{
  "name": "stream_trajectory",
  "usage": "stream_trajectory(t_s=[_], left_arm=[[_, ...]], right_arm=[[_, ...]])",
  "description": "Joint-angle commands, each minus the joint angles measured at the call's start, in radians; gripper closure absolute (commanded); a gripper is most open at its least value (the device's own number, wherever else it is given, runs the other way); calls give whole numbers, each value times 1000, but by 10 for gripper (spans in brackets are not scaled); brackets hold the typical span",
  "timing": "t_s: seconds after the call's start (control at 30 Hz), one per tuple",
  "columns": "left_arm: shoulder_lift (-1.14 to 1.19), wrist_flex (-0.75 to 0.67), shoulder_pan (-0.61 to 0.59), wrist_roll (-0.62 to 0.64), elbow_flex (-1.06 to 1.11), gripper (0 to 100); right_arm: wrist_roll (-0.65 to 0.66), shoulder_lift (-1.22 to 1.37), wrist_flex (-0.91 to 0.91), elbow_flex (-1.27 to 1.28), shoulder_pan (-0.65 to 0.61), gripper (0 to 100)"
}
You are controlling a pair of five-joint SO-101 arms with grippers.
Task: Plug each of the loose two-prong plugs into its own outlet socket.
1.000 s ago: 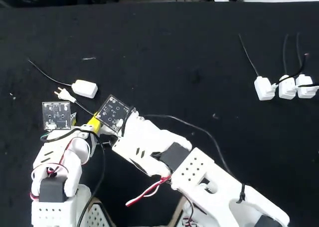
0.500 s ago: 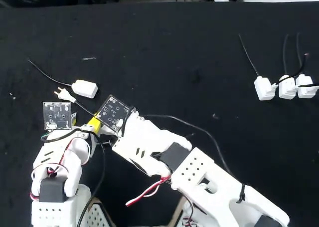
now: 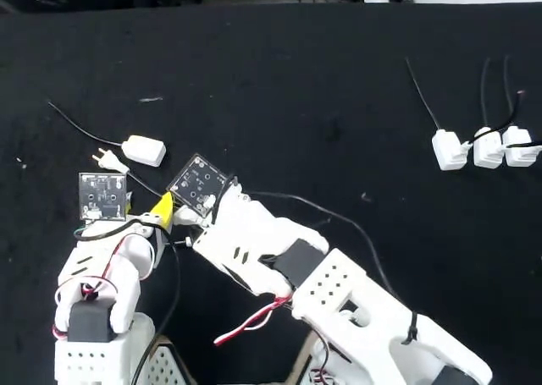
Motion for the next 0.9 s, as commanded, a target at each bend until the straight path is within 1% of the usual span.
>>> stream_trajectory(t_s=[0.0,0.13,0.27,0.6,0.7,0.8,0.87], left_arm=[[18,9,21,-14,2,777],[18,12,28,-14,2,777],[18,12,85,-49,21,777],[18,6,87,-51,19,777],[14,-2,47,-48,19,777],[15,-35,-33,-2,19,777],[15,-43,-51,11,19,777]], right_arm=[[-15,-59,-3,-50,40,988],[-15,-59,-3,-50,40,988],[-15,-59,-3,-50,41,988],[-15,-59,-5,-48,46,988],[-15,-59,-3,-47,48,988],[-15,-58,-3,-45,78,988],[-15,-56,-3,-45,92,988]])
